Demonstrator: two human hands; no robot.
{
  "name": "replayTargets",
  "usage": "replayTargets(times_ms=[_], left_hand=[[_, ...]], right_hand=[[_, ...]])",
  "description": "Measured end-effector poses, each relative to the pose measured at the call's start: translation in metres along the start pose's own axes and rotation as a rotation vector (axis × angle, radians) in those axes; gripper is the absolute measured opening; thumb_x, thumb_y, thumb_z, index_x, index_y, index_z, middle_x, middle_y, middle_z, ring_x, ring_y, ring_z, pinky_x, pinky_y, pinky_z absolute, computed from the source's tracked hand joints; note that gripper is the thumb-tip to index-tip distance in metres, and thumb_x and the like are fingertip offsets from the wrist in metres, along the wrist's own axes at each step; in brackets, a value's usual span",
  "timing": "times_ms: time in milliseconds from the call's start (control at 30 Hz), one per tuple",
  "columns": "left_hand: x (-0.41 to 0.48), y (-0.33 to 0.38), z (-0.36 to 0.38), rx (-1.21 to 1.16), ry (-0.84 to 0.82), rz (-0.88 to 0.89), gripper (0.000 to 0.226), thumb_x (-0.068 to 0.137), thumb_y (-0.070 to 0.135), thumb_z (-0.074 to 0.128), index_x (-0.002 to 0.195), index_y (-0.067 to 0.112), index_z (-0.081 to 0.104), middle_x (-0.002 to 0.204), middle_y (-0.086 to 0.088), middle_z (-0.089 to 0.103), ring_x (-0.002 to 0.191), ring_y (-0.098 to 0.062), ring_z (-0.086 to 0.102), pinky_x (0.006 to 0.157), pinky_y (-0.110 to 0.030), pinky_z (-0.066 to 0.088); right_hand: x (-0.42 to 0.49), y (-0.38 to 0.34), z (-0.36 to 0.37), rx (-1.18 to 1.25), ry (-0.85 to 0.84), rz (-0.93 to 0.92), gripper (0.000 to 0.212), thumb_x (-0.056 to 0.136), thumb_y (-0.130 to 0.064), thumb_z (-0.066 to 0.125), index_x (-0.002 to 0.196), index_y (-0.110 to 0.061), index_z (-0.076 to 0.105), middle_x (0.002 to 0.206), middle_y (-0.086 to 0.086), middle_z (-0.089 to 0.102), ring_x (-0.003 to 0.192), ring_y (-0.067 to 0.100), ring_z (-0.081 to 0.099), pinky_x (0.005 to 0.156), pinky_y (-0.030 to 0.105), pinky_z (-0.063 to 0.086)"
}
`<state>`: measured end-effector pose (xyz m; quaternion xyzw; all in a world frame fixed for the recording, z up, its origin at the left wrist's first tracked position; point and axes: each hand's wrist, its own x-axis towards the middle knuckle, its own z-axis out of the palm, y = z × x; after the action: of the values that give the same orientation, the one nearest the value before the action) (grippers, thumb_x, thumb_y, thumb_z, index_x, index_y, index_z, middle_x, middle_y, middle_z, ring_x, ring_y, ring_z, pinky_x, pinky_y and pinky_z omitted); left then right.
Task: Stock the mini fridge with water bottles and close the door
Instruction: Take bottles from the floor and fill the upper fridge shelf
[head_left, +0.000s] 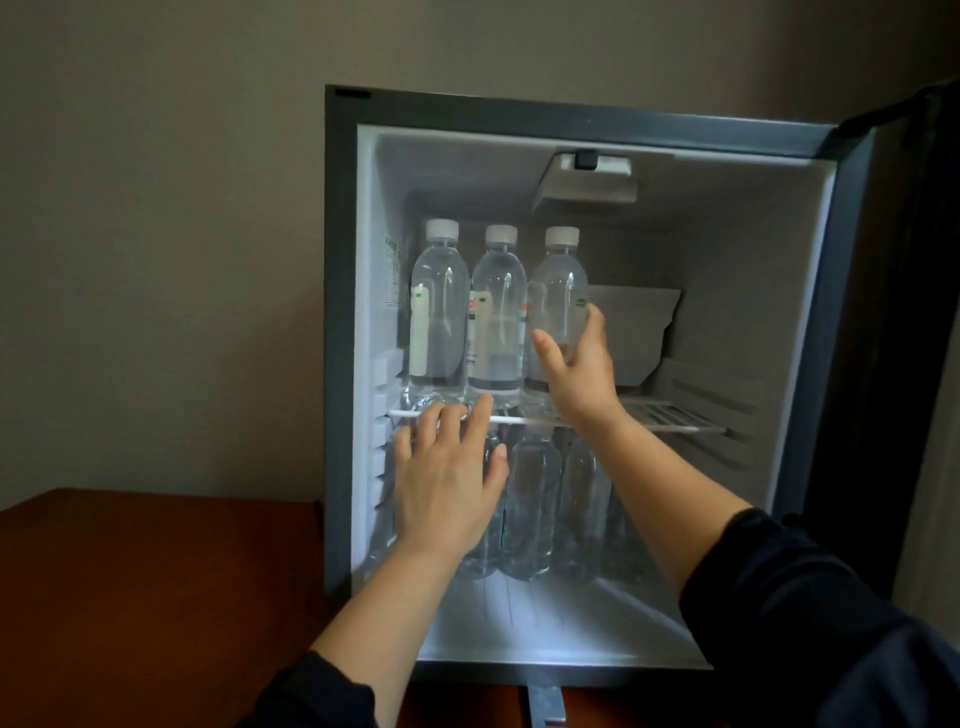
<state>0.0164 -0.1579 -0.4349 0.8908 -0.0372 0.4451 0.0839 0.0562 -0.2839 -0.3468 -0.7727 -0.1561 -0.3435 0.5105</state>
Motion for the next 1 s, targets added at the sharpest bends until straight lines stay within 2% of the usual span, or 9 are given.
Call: replayTargets(times_ms=[167, 267, 367, 533, 700, 767, 867, 933, 1000], left_hand=[[0.000, 0.000, 0.002, 0.007, 0.013, 0.000, 0.049, 0.086, 0.042, 0.035, 0.131, 0.023, 0.043, 0.115, -0.001, 0.060, 0.113, -0.024, 0.053, 0.090, -0.043, 0.045], [-0.001, 0.000, 0.000, -0.007, -0.014, 0.004, 0.050, 0.087, 0.041, 0.036, 0.133, 0.022, 0.040, 0.119, -0.001, 0.057, 0.117, -0.025, 0.050, 0.092, -0.043, 0.043], [-0.002, 0.003, -0.004, -0.045, -0.084, 0.002, 0.054, 0.093, 0.040, 0.036, 0.142, 0.020, 0.030, 0.137, -0.002, 0.044, 0.132, -0.023, 0.035, 0.102, -0.042, 0.035], [-0.006, 0.005, -0.017, -0.016, -0.168, 0.005, 0.060, 0.096, 0.043, 0.030, 0.147, 0.018, 0.010, 0.152, 0.001, 0.021, 0.143, -0.019, 0.013, 0.112, -0.039, 0.022], [-0.011, 0.004, -0.045, -0.048, -0.311, 0.032, 0.067, 0.094, 0.039, 0.038, 0.148, 0.017, 0.006, 0.157, -0.001, 0.010, 0.146, -0.018, 0.005, 0.117, -0.040, 0.014], [-0.015, 0.000, -0.061, -0.074, -0.352, 0.066, 0.064, 0.095, 0.037, 0.040, 0.148, 0.016, 0.012, 0.157, -0.001, 0.014, 0.145, -0.019, 0.011, 0.117, -0.039, 0.016], [-0.029, -0.009, -0.080, -0.190, -0.477, 0.071, 0.053, 0.094, 0.034, 0.042, 0.143, 0.018, 0.031, 0.149, -0.003, 0.035, 0.134, -0.022, 0.035, 0.110, -0.040, 0.032], [-0.042, -0.017, -0.094, -0.389, -0.638, -0.022, 0.042, 0.093, 0.032, 0.047, 0.133, 0.018, 0.047, 0.134, -0.006, 0.052, 0.117, -0.021, 0.052, 0.102, -0.037, 0.042], [-0.053, -0.027, -0.109, -0.496, -0.772, -0.107, 0.033, 0.092, 0.030, 0.050, 0.121, 0.014, 0.057, 0.116, -0.008, 0.062, 0.098, -0.020, 0.062, 0.094, -0.034, 0.047]], right_hand=[[0.001, 0.005, 0.001, 0.042, -0.008, 0.004, 0.063, 0.095, -0.029, 0.052, 0.145, -0.016, 0.016, 0.144, 0.007, 0.036, 0.132, 0.023, 0.041, 0.107, 0.033, 0.034], [0.003, 0.006, 0.000, 0.021, -0.022, 0.034, 0.063, 0.095, -0.027, 0.051, 0.145, -0.013, 0.015, 0.146, 0.009, 0.036, 0.135, 0.024, 0.037, 0.102, 0.029, 0.033], [0.001, 0.005, -0.002, -0.028, -0.049, 0.088, 0.066, 0.095, -0.027, 0.052, 0.146, -0.011, 0.012, 0.147, 0.011, 0.037, 0.136, 0.027, 0.037, 0.104, 0.035, 0.036], [-0.010, 0.003, -0.009, -0.253, -0.068, 0.113, 0.056, 0.095, -0.027, 0.053, 0.139, -0.003, 0.029, 0.133, 0.018, 0.050, 0.118, 0.032, 0.053, 0.085, 0.032, 0.043], [-0.053, 0.002, -0.022, -0.200, -0.093, 0.004, 0.061, 0.092, -0.026, 0.057, 0.144, -0.011, 0.028, 0.142, 0.012, 0.040, 0.129, 0.026, 0.042, 0.105, 0.035, 0.036], [-0.072, 0.001, -0.027, -0.225, -0.138, -0.068, 0.056, 0.092, -0.026, 0.058, 0.140, -0.009, 0.035, 0.138, 0.011, 0.045, 0.126, 0.024, 0.046, 0.100, 0.029, 0.037], [-0.093, -0.009, -0.030, -0.260, -0.213, -0.147, 0.042, 0.090, -0.024, 0.060, 0.127, -0.007, 0.052, 0.125, 0.010, 0.055, 0.111, 0.022, 0.056, 0.087, 0.020, 0.036], [-0.106, -0.019, -0.029, -0.273, -0.314, -0.137, 0.033, 0.090, -0.021, 0.060, 0.120, -0.007, 0.059, 0.120, 0.009, 0.060, 0.103, 0.023, 0.061, 0.086, 0.024, 0.042], [-0.119, -0.031, -0.027, -0.342, -0.515, -0.114, 0.028, 0.091, -0.020, 0.059, 0.117, -0.009, 0.062, 0.116, 0.008, 0.065, 0.101, 0.023, 0.062, 0.090, 0.030, 0.046]])
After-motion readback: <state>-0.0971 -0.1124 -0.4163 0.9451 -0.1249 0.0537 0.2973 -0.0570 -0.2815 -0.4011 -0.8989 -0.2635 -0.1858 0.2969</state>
